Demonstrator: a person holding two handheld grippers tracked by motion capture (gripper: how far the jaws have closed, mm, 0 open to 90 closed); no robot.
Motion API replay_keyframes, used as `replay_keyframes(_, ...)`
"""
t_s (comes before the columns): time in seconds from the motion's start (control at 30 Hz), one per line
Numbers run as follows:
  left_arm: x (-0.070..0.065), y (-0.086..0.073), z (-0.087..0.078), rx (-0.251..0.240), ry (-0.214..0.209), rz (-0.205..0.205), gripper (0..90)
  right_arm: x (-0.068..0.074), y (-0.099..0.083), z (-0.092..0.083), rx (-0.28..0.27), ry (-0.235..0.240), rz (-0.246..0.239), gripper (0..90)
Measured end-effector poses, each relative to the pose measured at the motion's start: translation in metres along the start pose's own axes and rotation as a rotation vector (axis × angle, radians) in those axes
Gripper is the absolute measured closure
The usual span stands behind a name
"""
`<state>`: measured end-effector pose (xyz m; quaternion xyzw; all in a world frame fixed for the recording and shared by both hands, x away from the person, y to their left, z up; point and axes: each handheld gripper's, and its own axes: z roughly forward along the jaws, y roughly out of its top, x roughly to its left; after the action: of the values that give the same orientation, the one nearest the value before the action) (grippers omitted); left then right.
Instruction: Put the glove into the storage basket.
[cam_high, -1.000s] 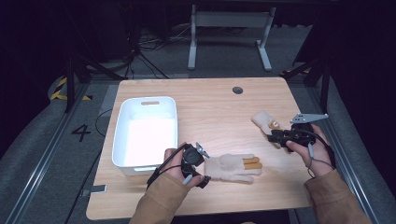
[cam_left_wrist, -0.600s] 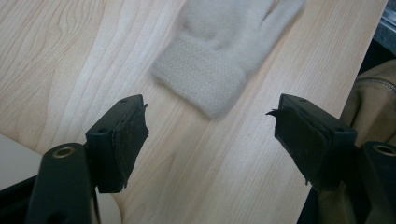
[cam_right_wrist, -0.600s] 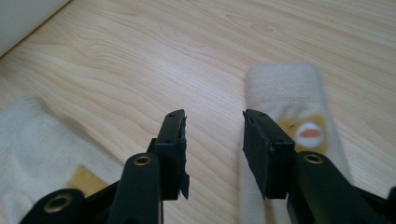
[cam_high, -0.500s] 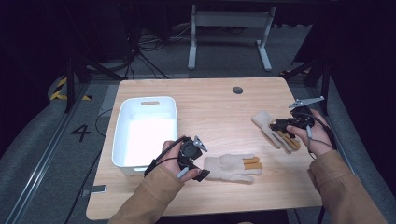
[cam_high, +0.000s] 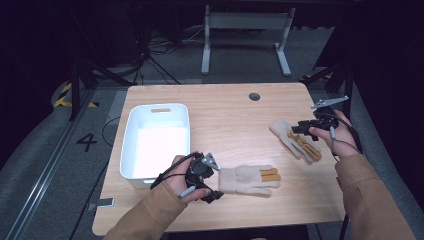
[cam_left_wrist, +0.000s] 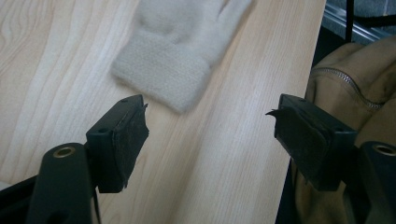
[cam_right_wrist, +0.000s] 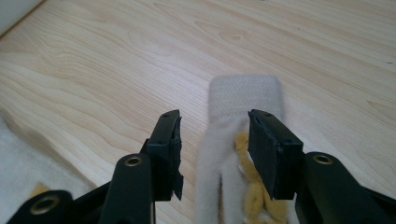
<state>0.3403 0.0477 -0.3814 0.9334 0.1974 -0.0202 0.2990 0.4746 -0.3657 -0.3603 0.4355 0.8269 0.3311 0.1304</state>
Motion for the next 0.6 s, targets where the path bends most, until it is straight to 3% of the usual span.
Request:
replay_keyframes(0.27, -0.003, 0.000, 0.000, 0.007, -0.014, 0.013, 25.4, -0.007, -0.002, 0.013, 0.033, 0.015, -0.020, 54.4)
replay_keyframes(0.6, -0.004, -0.003, 0.000, 0.017, -0.003, 0.006, 24.9, -0.024, -0.011, 0.031, 0.108, -0.031, -0.028, 54.6)
